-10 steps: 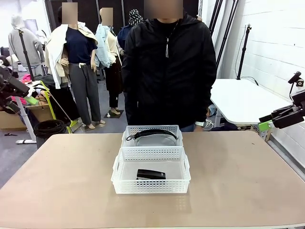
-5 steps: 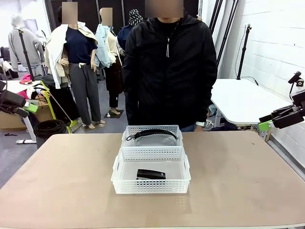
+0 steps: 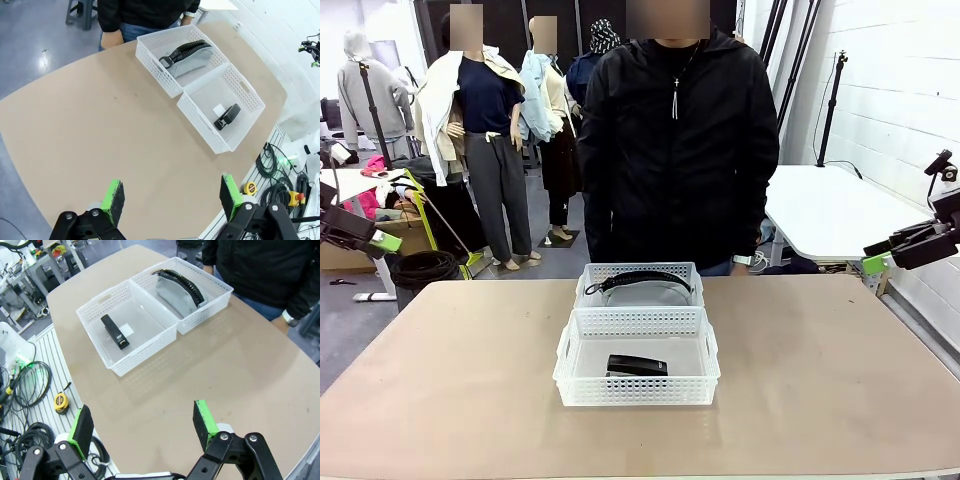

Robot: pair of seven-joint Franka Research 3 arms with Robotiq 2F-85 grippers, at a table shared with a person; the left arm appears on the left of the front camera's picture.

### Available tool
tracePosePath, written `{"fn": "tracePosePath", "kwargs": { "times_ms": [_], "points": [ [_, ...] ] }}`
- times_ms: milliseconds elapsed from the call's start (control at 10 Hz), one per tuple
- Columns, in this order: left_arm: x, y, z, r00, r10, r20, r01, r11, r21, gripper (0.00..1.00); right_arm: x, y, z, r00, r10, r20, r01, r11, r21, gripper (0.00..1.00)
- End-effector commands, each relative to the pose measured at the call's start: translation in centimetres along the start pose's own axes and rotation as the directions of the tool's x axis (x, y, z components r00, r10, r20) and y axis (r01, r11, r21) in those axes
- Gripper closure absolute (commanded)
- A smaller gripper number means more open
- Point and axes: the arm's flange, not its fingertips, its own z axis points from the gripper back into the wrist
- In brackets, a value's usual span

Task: Distribute items into two baskets.
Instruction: Place the picked Stapler into the Organizing basket as instructed by the person.

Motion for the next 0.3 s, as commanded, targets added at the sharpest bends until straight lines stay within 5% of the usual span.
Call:
{"fn": "tracePosePath", "kwargs": {
  "times_ms": [0,200],
  "points": [
    [0.24,-0.14,0.38,1.0,0.008,0.015,-0.008,1.0,0.013,0.0,-0.27,0.14,-0.49,0.999,0.01,0.033,-0.01,1.0,0.008,0.0],
    [0.24,-0.14,0.38,1.0,0.008,0.015,-0.008,1.0,0.013,0.0,-0.27,0.14,-0.49,0.999,0.01,0.033,-0.01,1.0,0.008,0.0]
  ]
}}
